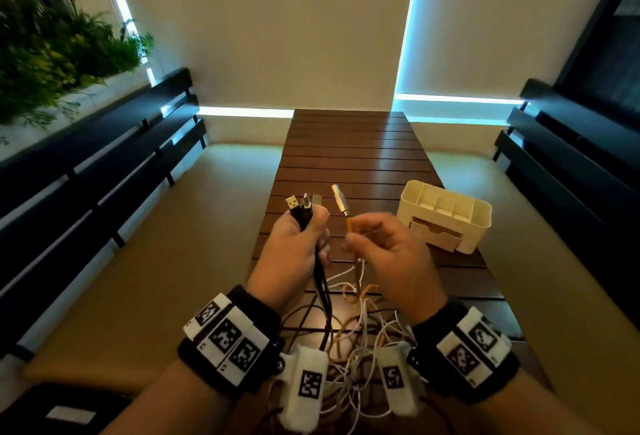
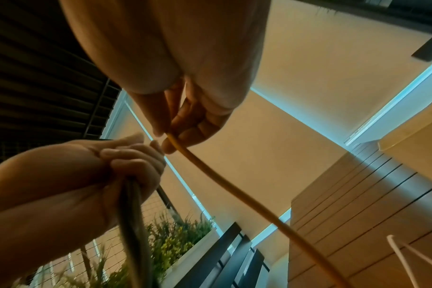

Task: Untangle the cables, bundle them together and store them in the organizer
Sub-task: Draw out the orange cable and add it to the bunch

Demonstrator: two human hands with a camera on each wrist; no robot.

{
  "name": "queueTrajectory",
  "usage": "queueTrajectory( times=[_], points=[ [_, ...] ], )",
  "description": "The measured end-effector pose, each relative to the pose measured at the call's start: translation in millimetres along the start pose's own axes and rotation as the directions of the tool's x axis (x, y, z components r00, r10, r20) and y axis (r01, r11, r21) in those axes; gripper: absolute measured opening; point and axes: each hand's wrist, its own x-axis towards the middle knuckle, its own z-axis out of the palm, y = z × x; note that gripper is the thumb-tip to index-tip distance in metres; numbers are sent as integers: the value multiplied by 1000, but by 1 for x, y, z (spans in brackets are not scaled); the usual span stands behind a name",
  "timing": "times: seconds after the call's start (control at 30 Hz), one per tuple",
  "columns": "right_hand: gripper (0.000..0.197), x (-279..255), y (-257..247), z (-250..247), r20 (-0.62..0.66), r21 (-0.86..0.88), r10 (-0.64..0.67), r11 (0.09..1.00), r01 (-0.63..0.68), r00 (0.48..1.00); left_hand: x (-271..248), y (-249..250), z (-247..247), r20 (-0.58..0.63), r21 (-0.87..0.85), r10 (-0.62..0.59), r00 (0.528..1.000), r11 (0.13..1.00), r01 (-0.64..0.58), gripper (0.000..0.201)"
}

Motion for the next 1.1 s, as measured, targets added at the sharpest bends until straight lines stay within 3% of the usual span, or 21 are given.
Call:
queueTrajectory(
  times=[0.27, 0.4, 0.6, 0.83, 0.97, 1.1],
  points=[
    [17, -5, 0, 13, 150, 132, -49, 991, 29, 987, -2, 0, -3, 37, 90, 99, 994, 991, -102, 30],
    [17, -5, 3, 17, 157, 141, -66, 989, 44, 985, 0, -3, -6, 53, 120, 102, 993, 987, -108, 17],
    [18, -3, 7, 18, 143, 160, -117, 983, 94, 983, 0, -3, -5, 88, 181, 124, 988, 974, -138, 17],
    [3, -12, 7, 22, 190, 191, 74, 975, -111, 979, 0, -1, -2, -109, 222, 173, 979, 964, -146, 20],
    [10, -14, 16, 20, 261, 104, 53, 991, -82, 964, 0, 3, 0, -194, 9, 145, 970, 989, -146, 28],
    [13, -16, 36, 16, 313, 4, 70, 997, -75, 947, -4, 17, -1, -149, -180, 125, 981, 972, -151, 28]
  ],
)
